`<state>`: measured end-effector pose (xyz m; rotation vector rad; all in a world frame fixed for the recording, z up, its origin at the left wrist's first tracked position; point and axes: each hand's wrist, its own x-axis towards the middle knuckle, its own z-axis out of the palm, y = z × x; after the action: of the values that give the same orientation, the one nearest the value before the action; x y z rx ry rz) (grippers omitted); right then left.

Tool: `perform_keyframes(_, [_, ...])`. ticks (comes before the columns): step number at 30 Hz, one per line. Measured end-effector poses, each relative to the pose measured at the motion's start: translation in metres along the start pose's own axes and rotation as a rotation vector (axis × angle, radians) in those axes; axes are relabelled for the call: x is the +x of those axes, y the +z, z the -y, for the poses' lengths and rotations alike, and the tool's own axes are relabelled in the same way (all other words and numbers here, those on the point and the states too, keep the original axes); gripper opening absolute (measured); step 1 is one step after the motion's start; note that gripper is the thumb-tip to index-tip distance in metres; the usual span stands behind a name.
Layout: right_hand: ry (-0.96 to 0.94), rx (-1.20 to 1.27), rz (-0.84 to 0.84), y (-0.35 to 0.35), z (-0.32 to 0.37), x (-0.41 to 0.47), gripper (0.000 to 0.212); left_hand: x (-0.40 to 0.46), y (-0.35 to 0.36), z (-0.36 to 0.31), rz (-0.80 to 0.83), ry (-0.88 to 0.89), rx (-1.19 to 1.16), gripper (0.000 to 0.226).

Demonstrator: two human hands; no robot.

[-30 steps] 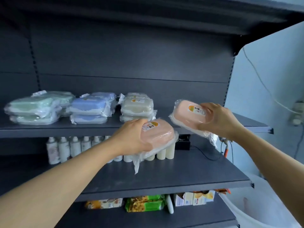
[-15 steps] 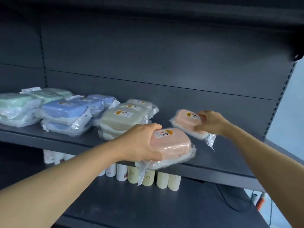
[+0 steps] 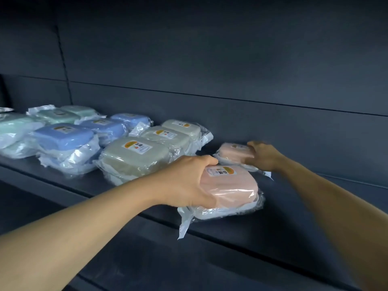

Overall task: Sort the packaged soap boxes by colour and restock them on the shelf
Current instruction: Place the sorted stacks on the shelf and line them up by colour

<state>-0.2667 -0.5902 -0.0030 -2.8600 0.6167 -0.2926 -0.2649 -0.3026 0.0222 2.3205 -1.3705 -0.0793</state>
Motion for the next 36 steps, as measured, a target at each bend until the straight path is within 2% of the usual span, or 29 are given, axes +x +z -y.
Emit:
perform_keyframes(3, [-0.044, 0.007, -0.063, -0.01, -0.011, -0.005, 0.078, 0.017, -0.001, -0.007, 0.025, -0.004, -0.024, 0.082])
perform_keyframes(7, [-0.063, -0.001, -0.196, -0.036, -0.032, -0.031, 0.068, 0.058, -0.006, -0.023, 0.011, 0.017, -0.041, 0.081])
perform_keyframes(14, [-0.021, -0.023, -0.096, -0.046, -0.072, -0.075, 0.074, 0.152, -0.008, -0.03, 0.029, 0.026, -0.04, 0.075])
perform_keyframes(21, [0.003, 0.009, -0.089, -0.043, -0.093, -0.085, 0.078, 0.206, 0.012, -0.014, 0.091, -0.021, 0.029, 0.07])
perform_keyframes(28, [-0.011, 0.043, -0.099, -0.039, -0.084, -0.1, 0.078, 0.2, 0.019, -0.008, -0.029, -0.002, 0.274, 0.073])
perform_keyframes(31, [-0.003, 0.069, -0.112, -0.038, -0.066, -0.108, 0.075, 0.183, 0.011, -0.009, -0.107, -0.004, 0.279, 0.071])
perform_keyframes(36, [-0.028, 0.052, -0.118, -0.035, -0.019, -0.125, 0.066, 0.126, -0.004, -0.012, -0.112, 0.053, 0.261, 0.058])
